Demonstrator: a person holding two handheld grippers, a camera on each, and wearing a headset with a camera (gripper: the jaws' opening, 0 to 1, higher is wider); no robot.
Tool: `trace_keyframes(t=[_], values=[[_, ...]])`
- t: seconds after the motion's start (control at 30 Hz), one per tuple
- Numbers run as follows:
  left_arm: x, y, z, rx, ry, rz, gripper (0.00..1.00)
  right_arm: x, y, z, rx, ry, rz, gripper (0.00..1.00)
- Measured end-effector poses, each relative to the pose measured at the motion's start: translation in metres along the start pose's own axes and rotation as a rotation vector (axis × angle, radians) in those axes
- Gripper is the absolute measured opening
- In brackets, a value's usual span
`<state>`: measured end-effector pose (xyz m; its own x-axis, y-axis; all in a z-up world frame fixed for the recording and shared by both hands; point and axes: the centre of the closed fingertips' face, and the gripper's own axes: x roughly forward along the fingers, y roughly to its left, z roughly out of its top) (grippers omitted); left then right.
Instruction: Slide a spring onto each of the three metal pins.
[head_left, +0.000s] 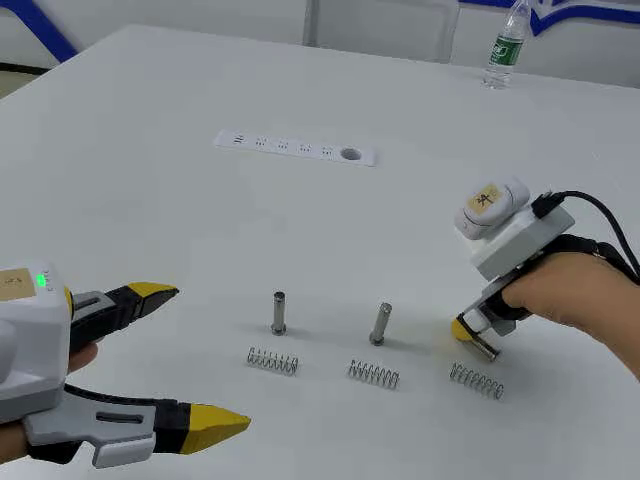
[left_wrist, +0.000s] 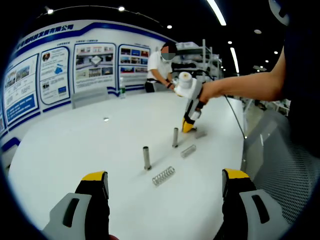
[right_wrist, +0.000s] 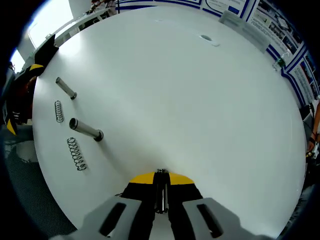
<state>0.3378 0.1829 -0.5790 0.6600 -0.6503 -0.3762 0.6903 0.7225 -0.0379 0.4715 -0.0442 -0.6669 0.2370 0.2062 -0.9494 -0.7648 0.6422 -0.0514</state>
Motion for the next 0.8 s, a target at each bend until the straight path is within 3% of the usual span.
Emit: trace_keyframes(t=[0.3, 0.53, 0.8], values=[[-0.003, -0.001, 0.008, 0.017, -0.013, 0.005, 0.95, -0.003, -0.002, -0.002, 0.057, -0.064, 0.001, 0.08], [-0.004, 0.001, 0.009, 0.024, -0.011, 0.01, 0.95, -0.015, -0.001, 0.002, 0.092, -0.138, 0.011, 0.08], [-0.002, 0.0, 0.012, 0.027, -0.015, 0.01, 0.95, -0.027, 0.001, 0.0, 0.097, -0.184, 0.006, 0.08]])
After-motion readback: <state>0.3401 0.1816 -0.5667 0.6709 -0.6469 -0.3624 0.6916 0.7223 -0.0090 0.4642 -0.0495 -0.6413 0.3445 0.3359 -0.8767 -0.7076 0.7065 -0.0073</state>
